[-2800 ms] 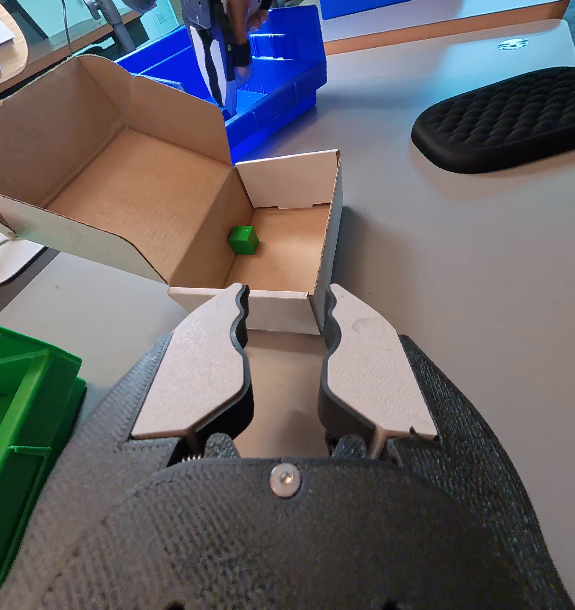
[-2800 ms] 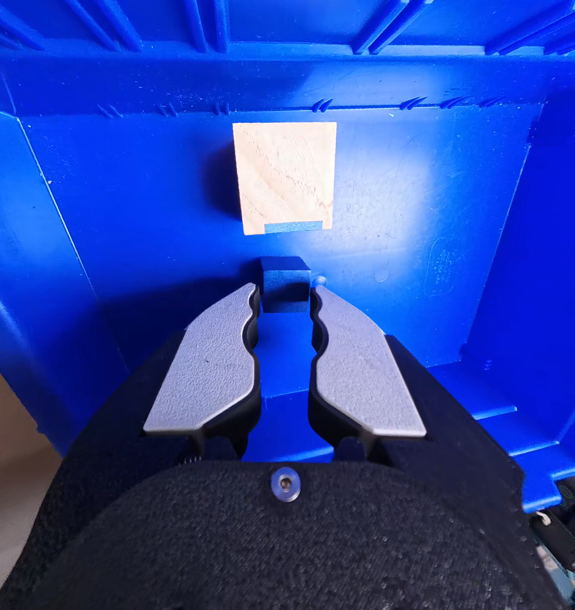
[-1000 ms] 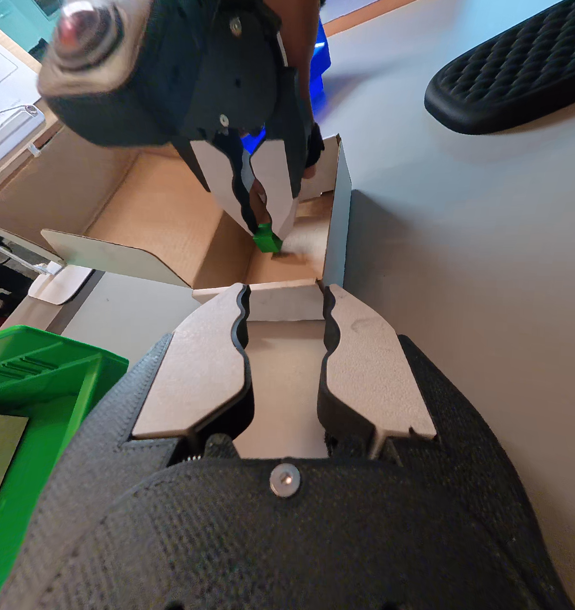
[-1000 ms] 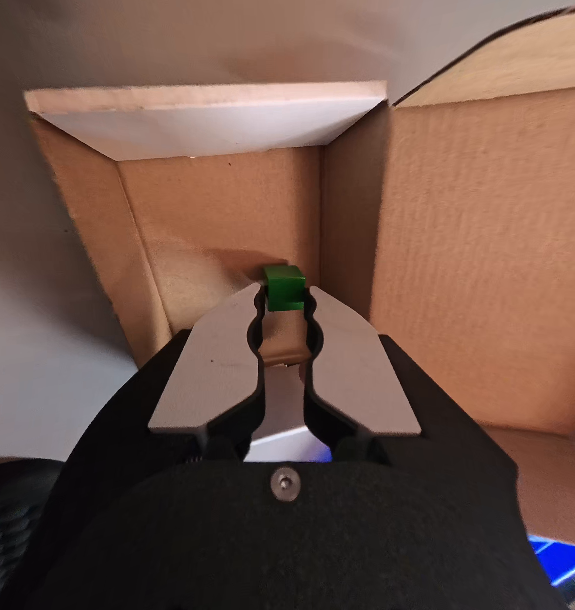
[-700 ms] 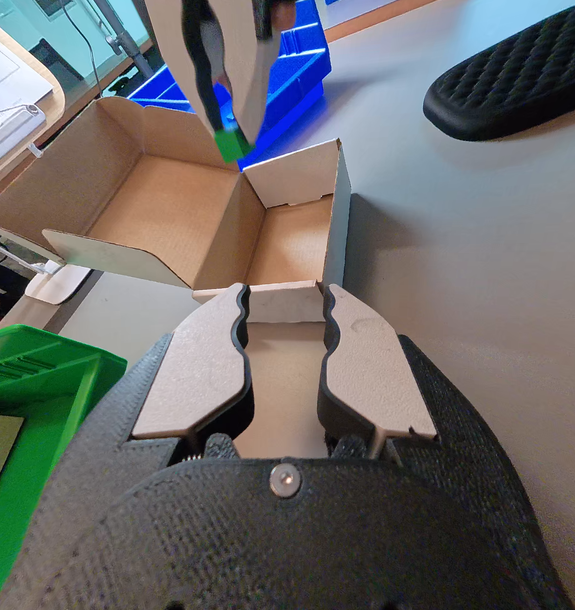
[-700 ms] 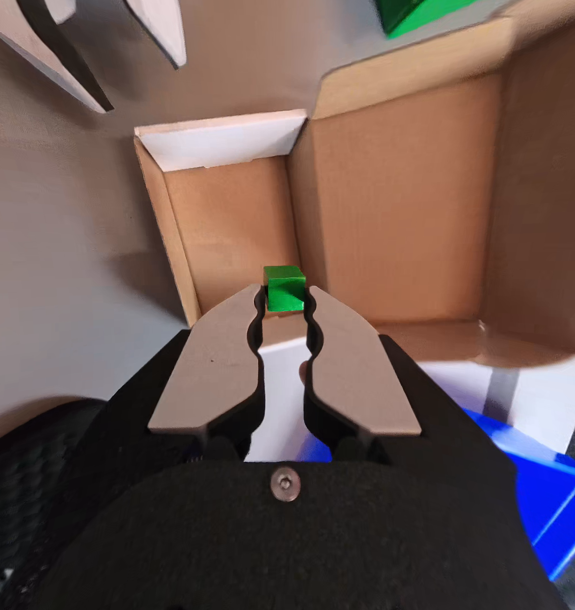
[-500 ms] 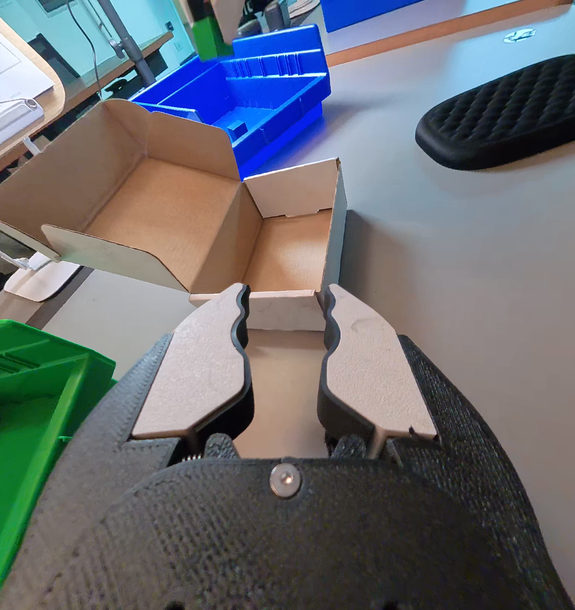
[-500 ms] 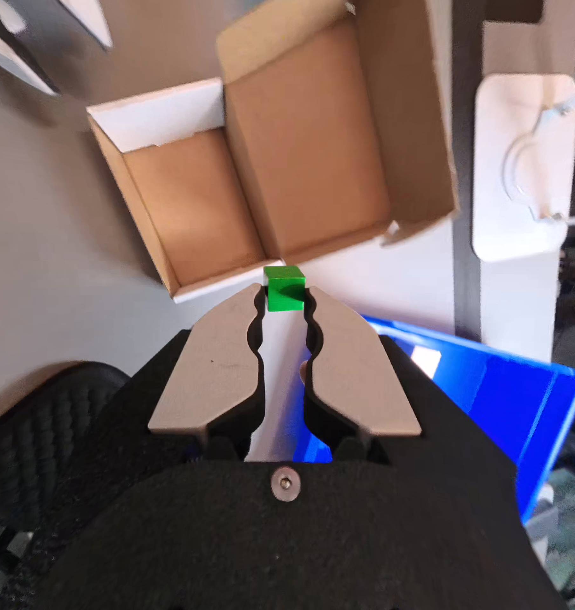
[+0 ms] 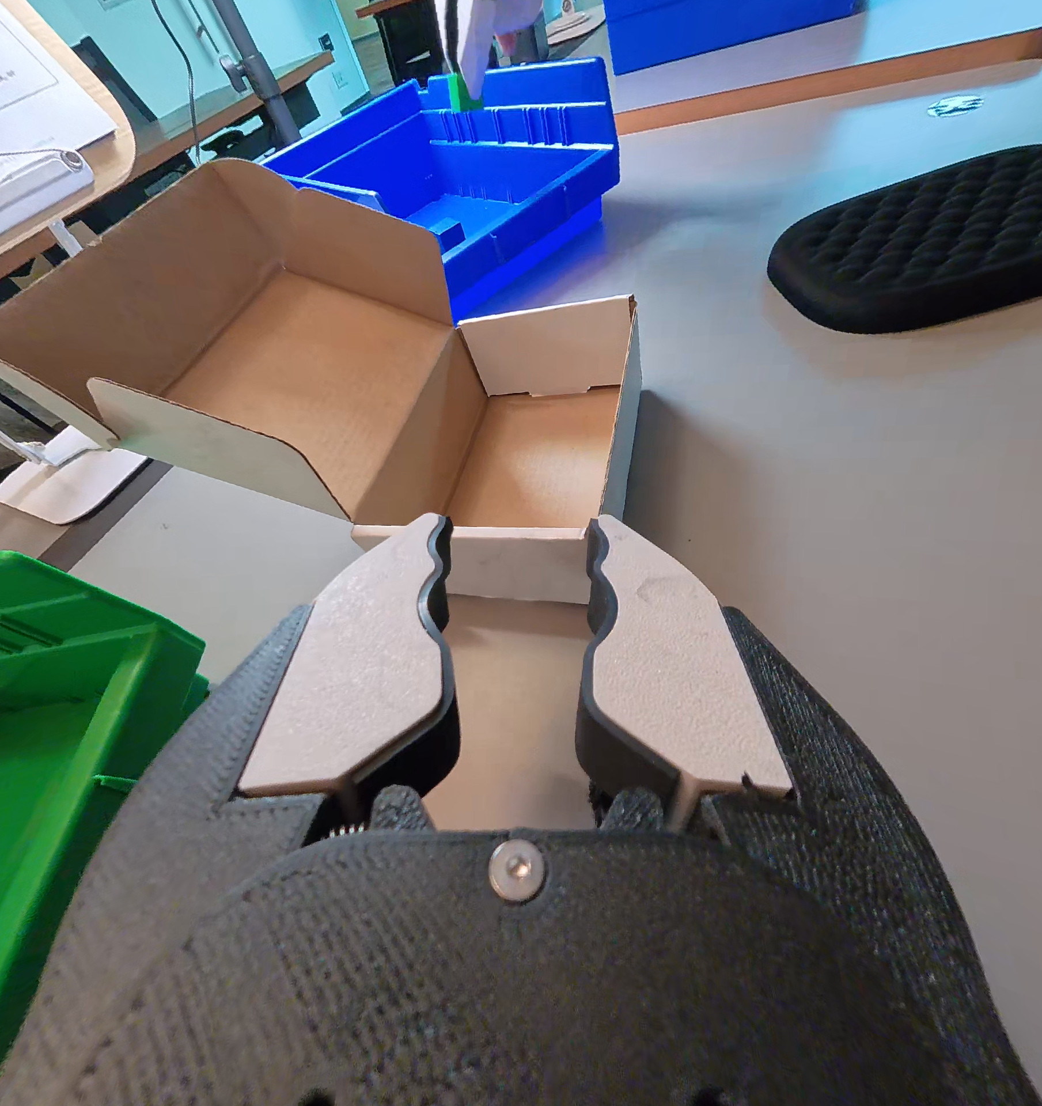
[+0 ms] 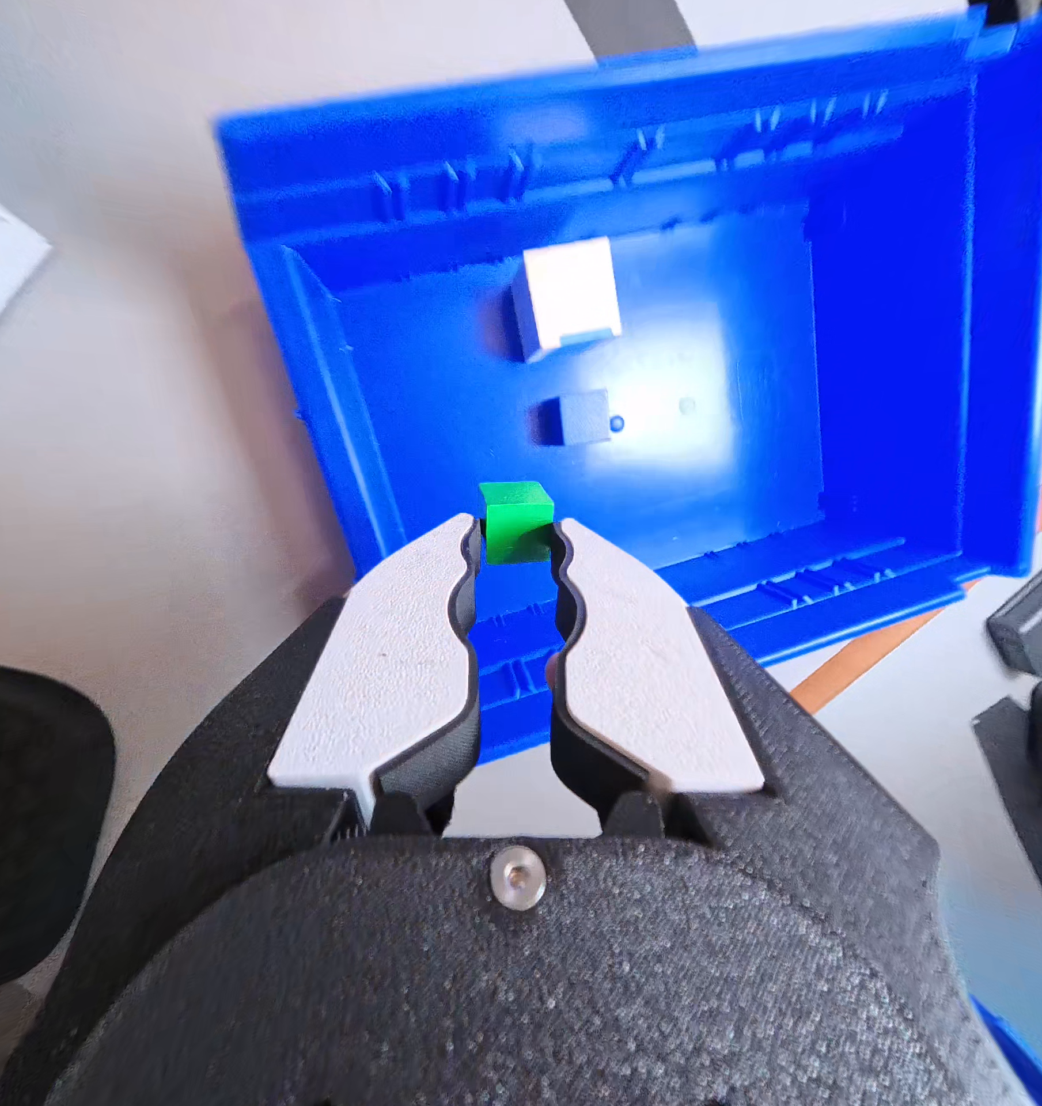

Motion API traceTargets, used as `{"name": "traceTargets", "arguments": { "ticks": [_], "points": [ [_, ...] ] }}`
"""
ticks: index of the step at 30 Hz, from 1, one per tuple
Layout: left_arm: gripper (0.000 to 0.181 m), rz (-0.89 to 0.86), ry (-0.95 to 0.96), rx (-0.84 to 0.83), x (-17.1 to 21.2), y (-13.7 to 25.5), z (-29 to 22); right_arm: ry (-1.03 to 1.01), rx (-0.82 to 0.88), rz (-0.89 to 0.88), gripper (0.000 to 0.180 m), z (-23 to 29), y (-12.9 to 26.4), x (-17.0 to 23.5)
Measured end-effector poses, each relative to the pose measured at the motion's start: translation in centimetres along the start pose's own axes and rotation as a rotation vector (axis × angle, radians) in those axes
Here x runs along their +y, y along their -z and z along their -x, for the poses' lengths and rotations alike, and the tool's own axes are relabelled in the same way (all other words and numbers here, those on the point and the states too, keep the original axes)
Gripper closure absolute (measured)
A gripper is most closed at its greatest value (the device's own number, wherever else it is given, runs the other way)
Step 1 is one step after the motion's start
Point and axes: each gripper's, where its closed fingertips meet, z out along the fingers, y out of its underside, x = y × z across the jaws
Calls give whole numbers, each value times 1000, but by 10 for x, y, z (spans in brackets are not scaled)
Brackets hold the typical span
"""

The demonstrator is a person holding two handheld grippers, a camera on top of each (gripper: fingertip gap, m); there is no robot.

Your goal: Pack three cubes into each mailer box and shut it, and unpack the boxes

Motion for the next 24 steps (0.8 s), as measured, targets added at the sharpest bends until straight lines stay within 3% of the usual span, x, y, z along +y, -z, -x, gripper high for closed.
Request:
{"name": "traceTargets", "arguments": {
  "ticks": [7,15,24],
  "points": [
    [138,14,9,2,4,-3,0,-85,0,94,157,-26,-52,29],
    [138,9,31,2,5,-3,3,145,16,251,157,-37,-82,38],
    [138,-2,45,9,4,-3,4,244,-10,359,157,-40,-98,44]
  ]
}}
